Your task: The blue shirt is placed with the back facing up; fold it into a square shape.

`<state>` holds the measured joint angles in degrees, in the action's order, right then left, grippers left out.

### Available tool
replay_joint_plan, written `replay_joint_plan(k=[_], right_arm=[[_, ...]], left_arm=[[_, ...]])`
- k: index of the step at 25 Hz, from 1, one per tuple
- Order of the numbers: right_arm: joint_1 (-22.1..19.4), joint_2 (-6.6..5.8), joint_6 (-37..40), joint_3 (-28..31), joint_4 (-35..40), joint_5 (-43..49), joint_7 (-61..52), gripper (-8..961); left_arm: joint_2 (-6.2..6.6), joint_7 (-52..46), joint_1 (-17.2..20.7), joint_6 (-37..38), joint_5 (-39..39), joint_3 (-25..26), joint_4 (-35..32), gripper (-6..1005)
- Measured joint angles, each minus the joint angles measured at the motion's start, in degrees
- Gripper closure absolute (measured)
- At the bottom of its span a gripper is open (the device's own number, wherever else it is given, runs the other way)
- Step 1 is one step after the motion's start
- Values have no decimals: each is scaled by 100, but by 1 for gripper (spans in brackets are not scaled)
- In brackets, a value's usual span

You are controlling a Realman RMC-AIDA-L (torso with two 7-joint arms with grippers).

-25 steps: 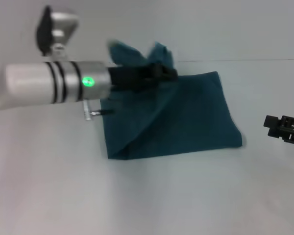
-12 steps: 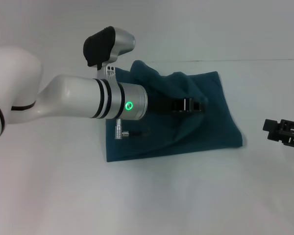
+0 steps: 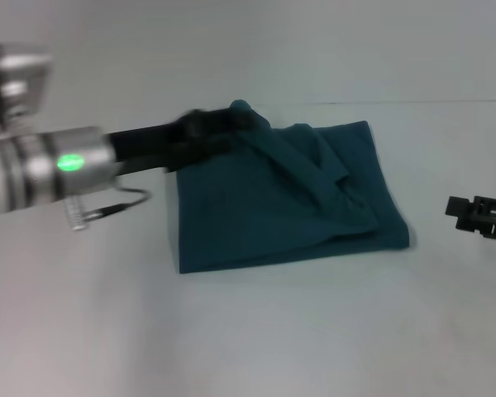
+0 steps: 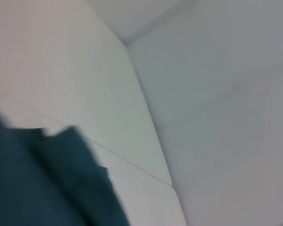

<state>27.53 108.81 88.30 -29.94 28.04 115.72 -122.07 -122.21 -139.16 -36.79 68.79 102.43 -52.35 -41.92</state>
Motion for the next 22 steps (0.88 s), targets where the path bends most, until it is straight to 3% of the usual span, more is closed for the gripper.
replay_joint_plan(k=[2,4,10,15,22], right_arm=[[173,-32,-125,-32,11,162,-66,265],[433,-49,-327,-102,27,396,-144,265],[1539,53,-970,-638,329,1038,-391,265],[2397,194,-1614,-1369,441,1503,-645,268],[3058,673,-2475,-2352,418,2334,-922,277]], left_arm=[[144,-261,197,343,30,418,164,513],[254,-319,374,787,92,861,306,282],[300,-272,913,1411,443,1489,-20,61],[279,-104,1117,1560,720,1811,-86,56],[260,17,1180,1532,727,1922,-51,50]])
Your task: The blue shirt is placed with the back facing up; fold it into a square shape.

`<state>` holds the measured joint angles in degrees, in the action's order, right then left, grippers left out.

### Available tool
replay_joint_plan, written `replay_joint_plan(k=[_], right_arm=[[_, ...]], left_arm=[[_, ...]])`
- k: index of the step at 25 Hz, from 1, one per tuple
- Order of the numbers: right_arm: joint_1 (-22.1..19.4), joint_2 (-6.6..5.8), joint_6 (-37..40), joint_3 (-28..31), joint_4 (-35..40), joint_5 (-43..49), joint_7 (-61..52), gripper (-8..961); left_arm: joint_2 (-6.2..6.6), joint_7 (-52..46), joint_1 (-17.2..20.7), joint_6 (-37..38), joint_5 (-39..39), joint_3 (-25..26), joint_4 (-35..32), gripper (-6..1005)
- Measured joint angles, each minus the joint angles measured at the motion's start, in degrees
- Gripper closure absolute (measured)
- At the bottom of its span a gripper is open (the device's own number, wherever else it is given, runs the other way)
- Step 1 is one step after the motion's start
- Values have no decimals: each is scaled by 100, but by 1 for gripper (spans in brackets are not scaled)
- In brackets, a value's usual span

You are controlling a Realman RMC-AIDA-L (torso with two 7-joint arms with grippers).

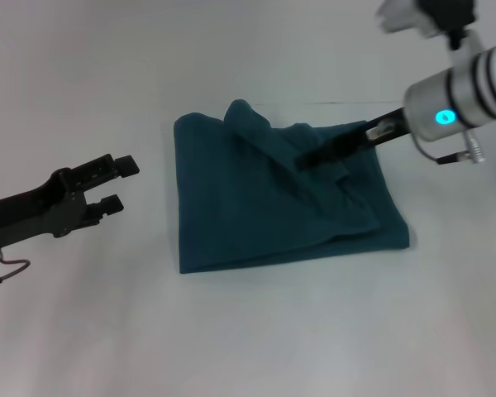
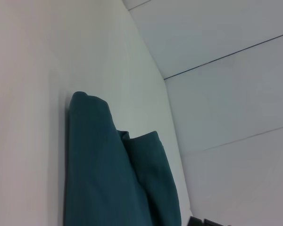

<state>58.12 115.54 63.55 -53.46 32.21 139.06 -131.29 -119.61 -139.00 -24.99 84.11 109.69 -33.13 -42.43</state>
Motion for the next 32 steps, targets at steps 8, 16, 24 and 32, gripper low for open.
replay_joint_plan(k=[8,16,24,32], right_arm=[[71,338,-710,-450,-14,293,-70,287],[34,382,-1010,-625,-114,303,-239,341],[36,387,-1004,-646,-127,306,-277,604],[21,380,-947,-624,-89,306,-556,761]], left_arm=[[-11,14,-43,-31,-10,-2,23,50],[-37,14,-43,-68,-9,-1,33,51],[-53,21,-43,-132,-19,-12,82,51],[-53,37,-41,-209,-30,-33,96,51]])
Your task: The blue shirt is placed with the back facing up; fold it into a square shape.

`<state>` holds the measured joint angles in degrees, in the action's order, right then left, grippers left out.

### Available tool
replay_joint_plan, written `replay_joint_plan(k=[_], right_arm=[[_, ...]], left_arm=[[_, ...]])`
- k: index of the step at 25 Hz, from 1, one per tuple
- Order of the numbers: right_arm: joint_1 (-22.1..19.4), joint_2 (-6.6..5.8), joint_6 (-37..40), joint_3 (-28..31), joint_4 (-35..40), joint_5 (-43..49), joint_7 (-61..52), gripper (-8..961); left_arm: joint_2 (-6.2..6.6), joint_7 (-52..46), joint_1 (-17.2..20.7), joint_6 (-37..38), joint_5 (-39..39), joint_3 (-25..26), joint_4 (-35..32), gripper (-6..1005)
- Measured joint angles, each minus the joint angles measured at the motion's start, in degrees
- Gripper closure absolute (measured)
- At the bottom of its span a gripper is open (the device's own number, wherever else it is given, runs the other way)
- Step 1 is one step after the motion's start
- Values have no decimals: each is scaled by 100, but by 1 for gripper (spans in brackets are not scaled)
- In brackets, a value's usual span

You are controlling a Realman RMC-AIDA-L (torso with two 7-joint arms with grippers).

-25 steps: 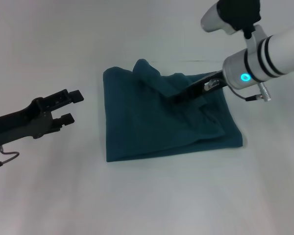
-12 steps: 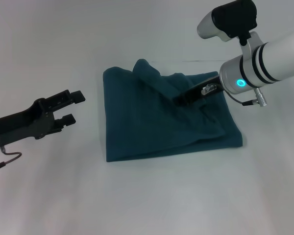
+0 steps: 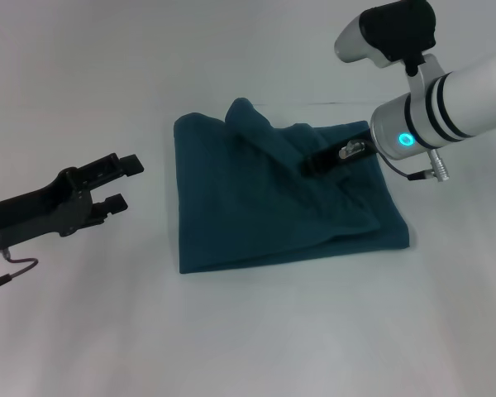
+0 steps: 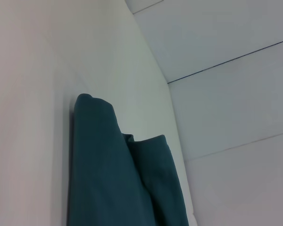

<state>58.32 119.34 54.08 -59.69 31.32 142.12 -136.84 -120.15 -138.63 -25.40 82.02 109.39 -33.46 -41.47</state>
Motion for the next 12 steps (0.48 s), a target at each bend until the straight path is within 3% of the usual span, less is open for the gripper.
replay_joint_plan(k=[2,12], right_arm=[[-35,-16,87,3,62,0,-120,938],[-786,-87,600,5,994,-1,-939,937]], left_arm=[[0,1,-2,-1,-7,-7,0,51],[1,4,-7,-3,-9,3,-2,51]])
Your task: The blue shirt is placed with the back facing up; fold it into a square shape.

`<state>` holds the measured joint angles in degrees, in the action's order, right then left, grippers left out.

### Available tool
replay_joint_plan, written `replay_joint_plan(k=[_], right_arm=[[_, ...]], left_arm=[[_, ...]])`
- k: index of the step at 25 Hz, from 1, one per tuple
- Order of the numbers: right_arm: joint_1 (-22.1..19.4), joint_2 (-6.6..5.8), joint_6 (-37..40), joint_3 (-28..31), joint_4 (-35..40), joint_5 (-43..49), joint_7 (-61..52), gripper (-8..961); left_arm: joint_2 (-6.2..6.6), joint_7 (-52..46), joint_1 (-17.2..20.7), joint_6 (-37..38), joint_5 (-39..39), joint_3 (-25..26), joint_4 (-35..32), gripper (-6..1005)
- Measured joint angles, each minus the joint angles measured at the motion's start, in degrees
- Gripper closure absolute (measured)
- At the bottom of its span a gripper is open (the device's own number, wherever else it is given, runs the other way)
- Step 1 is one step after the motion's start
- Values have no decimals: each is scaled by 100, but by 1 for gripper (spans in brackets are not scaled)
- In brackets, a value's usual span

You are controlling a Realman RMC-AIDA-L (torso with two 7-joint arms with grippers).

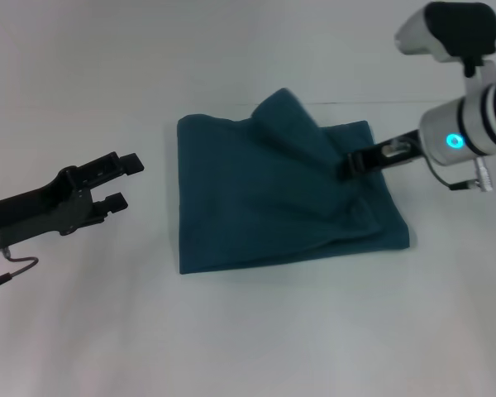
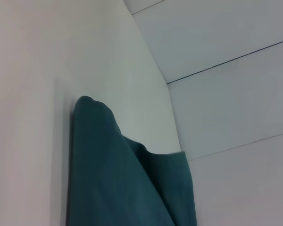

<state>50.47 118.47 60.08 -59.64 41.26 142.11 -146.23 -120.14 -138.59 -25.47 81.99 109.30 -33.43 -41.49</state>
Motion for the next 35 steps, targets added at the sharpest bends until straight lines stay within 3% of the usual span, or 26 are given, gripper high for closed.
replay_joint_plan(k=[7,14,17,25,35], right_arm=[[-280,-78,-203,46,30,-10,-96,937],[-250,-80,-217,94,-53,-17,-110,936],[-224,-149,-291,223,-171,-16,-309,936],[111,-500,-479,479,-1227,-257,-394,723],[105,-548,-404,548,-1455,-636,-255,261]], left_arm=[[0,23,-61,0,1,6,0,51],[-8,25,-79,1,3,-1,16,51],[-12,25,-73,1,4,7,28,51],[-18,50,-67,-8,0,19,92,51],[-18,58,-49,-73,-6,21,145,50]])
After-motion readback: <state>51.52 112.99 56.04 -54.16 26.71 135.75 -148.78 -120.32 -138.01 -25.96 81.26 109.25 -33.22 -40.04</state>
